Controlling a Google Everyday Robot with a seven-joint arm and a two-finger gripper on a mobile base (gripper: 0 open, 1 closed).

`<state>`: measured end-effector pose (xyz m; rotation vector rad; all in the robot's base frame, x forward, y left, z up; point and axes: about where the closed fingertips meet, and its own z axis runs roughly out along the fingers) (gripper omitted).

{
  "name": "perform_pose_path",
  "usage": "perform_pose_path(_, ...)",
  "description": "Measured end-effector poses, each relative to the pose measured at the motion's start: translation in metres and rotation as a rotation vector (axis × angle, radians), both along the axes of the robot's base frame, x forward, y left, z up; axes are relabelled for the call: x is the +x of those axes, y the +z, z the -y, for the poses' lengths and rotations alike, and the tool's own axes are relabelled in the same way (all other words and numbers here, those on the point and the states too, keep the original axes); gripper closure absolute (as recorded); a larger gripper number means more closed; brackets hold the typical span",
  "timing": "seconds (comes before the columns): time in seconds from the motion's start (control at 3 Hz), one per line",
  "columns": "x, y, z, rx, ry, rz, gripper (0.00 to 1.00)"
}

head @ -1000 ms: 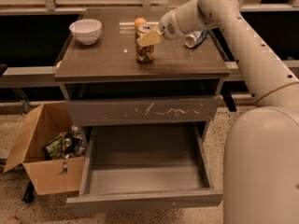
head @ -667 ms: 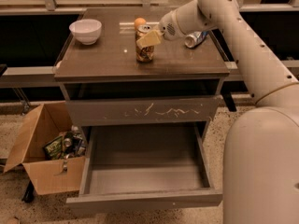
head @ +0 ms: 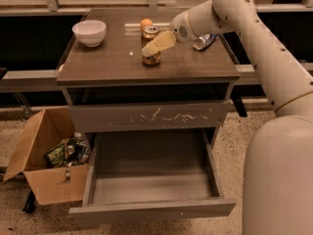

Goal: Pick orange can from middle drawer and place on counter

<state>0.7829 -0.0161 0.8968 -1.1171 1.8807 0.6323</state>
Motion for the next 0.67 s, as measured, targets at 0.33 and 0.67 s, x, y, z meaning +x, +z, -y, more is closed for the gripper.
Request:
perform_pose_path(0.33, -0.027, 0.015, 0.017, 0.017, 0.053, 0.064, 0.00)
perform_pose_path(0.67, -0.066, 0.040, 0.046, 0.003, 0.109, 0.184, 0.00)
